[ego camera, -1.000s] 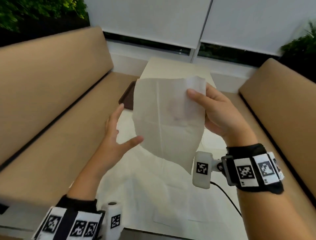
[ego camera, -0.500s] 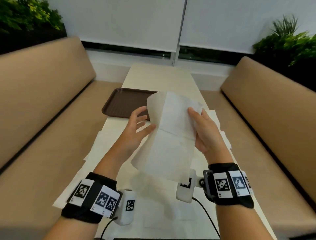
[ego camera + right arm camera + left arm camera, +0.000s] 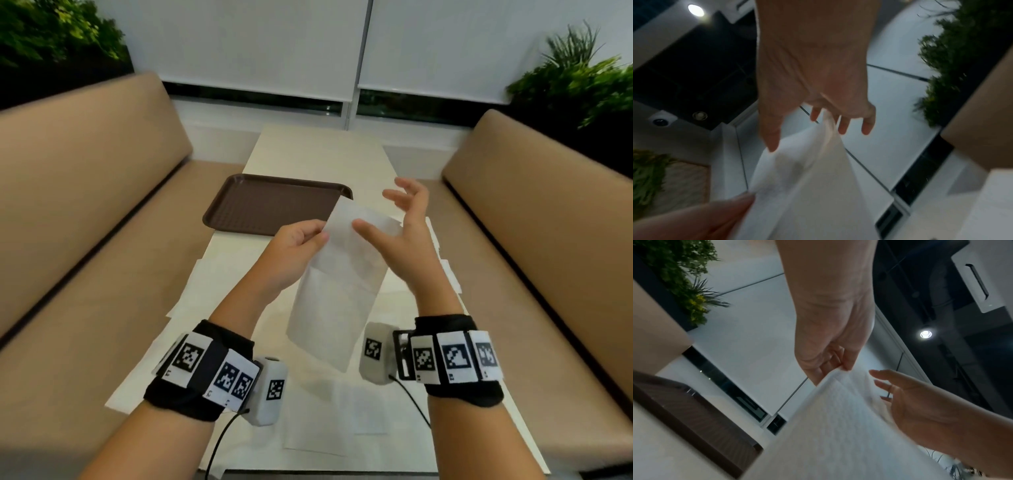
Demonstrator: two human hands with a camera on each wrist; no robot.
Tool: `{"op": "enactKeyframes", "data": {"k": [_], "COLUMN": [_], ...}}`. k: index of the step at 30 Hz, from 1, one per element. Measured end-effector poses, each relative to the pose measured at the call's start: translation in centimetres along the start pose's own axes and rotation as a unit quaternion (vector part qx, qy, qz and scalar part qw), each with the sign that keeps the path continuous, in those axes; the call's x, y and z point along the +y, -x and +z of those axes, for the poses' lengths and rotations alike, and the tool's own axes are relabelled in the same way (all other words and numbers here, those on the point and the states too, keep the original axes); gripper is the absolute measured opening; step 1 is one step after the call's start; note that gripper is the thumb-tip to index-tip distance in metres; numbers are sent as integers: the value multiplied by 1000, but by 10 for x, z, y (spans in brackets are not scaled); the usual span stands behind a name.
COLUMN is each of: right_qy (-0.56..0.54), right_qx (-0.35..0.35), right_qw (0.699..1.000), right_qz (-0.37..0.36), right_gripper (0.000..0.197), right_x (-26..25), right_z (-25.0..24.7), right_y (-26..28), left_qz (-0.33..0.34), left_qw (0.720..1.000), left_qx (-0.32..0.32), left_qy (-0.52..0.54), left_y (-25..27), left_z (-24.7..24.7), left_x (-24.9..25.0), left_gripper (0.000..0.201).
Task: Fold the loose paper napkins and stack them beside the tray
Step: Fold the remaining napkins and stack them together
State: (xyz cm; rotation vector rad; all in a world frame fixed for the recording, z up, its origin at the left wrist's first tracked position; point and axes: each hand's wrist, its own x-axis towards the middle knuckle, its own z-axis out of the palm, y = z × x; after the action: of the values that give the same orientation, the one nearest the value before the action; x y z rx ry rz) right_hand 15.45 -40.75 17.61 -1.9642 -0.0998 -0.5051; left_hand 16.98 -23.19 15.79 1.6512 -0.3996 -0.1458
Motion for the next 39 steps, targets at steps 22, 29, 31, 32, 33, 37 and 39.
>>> {"op": "enactKeyframes", "data": {"k": [22, 29, 31, 32, 33, 37, 39], "right_qy": [9, 136, 181, 206, 232, 326, 361], "right_qx": [-4, 54, 17, -5, -27, -118, -155], "right_qw": [972, 953, 939, 931, 923, 881, 860], "right_qz": [237, 266, 291, 300, 306, 322, 325], "right_gripper": [37, 29, 36, 39, 40, 35, 32], "right_x": [161, 208, 225, 230, 237, 246, 247], "right_z": [-77, -109, -109, -108, -107, -100, -99], "right_y": [10, -65, -74, -76, -77, -71, -66], "left_qz": [-202, -191, -206, -209, -211, -206, -207], "left_qw": [976, 980, 977, 974, 971, 957, 945], "left_qx": [-39, 56, 30, 14, 4, -19, -38], "left_qy": [67, 4, -50, -81, -109, -201, -249], "left_y": [-71, -157, -168, -172, -175, -178, -177], "left_z": [55, 115, 127, 132, 136, 150, 155], "left_x": [-101, -126, -138, -145, -149, -160, -164], "left_gripper": [33, 27, 37, 42, 45, 49, 47]}}
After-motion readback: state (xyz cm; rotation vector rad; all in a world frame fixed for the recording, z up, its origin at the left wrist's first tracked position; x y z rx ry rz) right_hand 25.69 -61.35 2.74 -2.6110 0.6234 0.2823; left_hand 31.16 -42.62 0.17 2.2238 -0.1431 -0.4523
